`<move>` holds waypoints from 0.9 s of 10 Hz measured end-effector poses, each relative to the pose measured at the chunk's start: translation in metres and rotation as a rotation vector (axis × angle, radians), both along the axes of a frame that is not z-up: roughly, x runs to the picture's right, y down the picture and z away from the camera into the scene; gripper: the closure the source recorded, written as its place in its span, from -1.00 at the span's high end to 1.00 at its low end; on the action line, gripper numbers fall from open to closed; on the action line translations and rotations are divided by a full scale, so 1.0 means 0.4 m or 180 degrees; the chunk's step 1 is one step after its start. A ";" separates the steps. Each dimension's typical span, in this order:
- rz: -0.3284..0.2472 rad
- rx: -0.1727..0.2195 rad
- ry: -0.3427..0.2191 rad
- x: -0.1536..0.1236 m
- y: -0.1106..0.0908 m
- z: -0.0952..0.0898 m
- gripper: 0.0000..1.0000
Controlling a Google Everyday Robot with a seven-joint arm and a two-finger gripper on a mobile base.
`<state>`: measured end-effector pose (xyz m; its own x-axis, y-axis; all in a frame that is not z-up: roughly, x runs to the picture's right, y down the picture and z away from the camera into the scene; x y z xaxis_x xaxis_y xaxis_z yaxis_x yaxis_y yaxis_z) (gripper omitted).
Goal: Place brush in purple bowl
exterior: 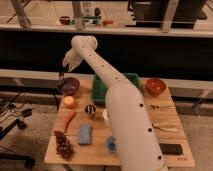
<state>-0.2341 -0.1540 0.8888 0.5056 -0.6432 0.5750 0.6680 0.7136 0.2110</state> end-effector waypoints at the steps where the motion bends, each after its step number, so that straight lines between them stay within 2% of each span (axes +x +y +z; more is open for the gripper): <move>1: -0.0038 0.0032 0.0030 0.006 -0.006 0.004 -0.71; 5: -0.0234 0.0150 0.0147 0.053 -0.022 0.010 -0.71; 9: -0.0446 0.0134 0.0137 0.063 0.022 0.004 -0.71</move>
<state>-0.2091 -0.1451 0.8904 0.4327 -0.7323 0.5258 0.7695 0.6039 0.2077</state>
